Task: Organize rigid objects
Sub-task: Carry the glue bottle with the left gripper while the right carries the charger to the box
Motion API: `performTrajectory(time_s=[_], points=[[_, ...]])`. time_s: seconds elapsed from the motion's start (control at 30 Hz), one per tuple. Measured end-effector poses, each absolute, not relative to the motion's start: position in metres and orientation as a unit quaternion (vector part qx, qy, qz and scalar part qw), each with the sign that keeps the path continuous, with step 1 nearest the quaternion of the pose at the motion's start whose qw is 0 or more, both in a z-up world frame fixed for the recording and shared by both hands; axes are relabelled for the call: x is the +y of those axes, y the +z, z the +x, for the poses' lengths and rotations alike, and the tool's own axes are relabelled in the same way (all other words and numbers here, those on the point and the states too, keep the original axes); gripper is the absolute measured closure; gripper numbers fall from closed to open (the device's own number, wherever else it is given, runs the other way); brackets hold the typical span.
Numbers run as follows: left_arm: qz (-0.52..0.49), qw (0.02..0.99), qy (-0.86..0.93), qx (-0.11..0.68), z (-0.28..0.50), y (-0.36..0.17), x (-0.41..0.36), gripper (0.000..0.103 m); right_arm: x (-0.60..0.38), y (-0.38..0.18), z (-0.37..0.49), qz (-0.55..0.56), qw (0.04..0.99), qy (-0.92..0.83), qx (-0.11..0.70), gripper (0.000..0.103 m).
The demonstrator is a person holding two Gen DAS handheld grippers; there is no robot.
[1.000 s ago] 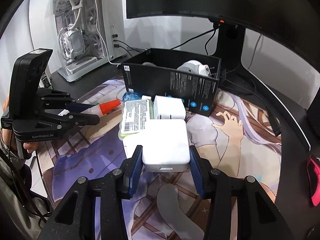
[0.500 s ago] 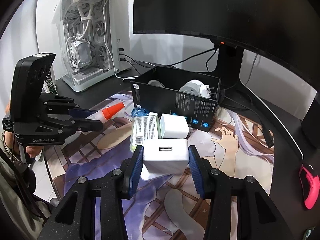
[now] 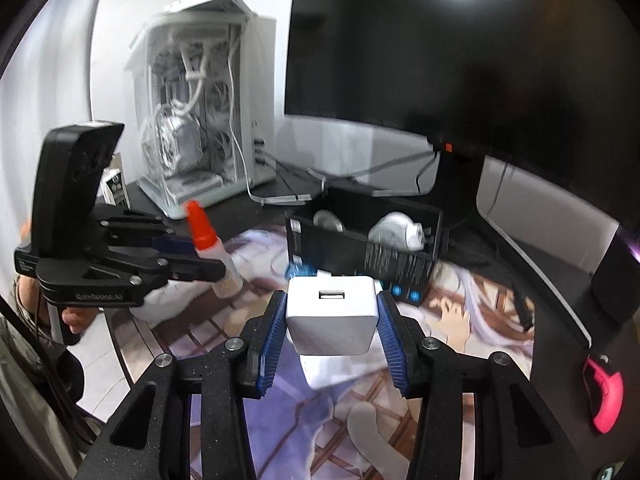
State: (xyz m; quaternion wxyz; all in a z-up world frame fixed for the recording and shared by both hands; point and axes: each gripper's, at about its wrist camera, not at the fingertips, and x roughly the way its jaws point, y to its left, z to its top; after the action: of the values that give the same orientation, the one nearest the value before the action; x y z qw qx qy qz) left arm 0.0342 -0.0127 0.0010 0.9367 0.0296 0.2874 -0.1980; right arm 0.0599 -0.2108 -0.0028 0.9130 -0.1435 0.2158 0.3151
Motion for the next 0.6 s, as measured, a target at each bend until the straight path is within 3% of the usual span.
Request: performTrajectory(time_s=[0.6], points=[[0.026, 0.958, -0.185, 0.216, 0.065, 0.049, -0.010, 0.084, -0.197, 0.044, 0.085, -0.119, 0.936, 0.301, 0.135, 0.058]])
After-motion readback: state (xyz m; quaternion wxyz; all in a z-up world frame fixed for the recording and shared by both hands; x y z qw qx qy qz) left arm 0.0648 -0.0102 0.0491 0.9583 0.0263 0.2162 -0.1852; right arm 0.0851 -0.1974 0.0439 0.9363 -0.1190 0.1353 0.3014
